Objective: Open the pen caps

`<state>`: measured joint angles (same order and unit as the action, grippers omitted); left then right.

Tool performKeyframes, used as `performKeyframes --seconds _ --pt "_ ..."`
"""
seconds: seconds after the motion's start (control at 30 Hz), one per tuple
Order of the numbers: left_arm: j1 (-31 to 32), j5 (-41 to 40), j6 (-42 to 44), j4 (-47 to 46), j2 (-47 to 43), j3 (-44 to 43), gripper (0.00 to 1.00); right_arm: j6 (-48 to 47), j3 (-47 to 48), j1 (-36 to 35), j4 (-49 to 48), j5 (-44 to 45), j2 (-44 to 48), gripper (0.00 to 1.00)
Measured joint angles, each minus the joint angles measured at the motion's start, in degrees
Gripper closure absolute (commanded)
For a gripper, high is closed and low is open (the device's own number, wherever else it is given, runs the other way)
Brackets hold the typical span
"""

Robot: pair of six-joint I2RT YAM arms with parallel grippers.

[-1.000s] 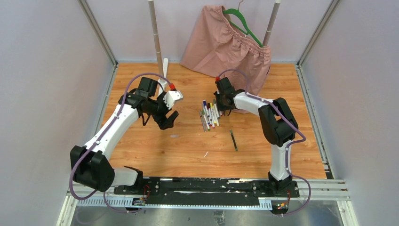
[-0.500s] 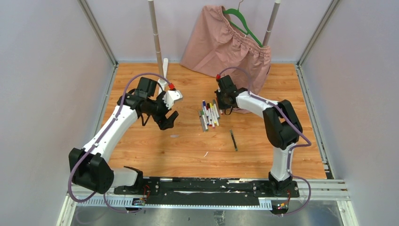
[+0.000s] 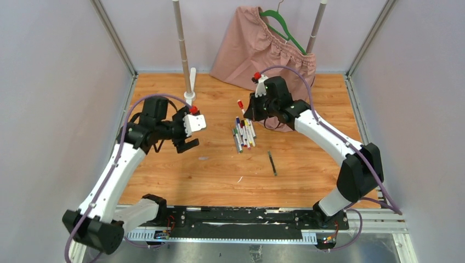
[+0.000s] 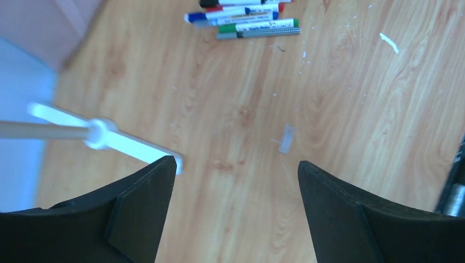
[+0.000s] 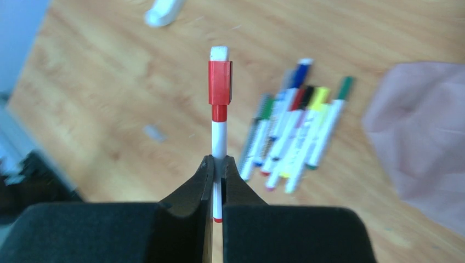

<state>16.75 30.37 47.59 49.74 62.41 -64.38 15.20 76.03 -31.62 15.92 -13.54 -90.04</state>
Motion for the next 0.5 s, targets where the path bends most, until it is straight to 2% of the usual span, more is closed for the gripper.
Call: performKeyframes --seconds 0.27,0.5 --pt "3.63 0.13 24.94 0.09 -13.51 4.20 0.12 3.41 -0.37 -7.72 3.08 -17.40 1.29 1.00" --pt "7.26 -1.07 40.92 0.04 -17.05 8.83 0.15 6.38 5.77 -13.81 5.29 -28.74 -3.23 1.00"
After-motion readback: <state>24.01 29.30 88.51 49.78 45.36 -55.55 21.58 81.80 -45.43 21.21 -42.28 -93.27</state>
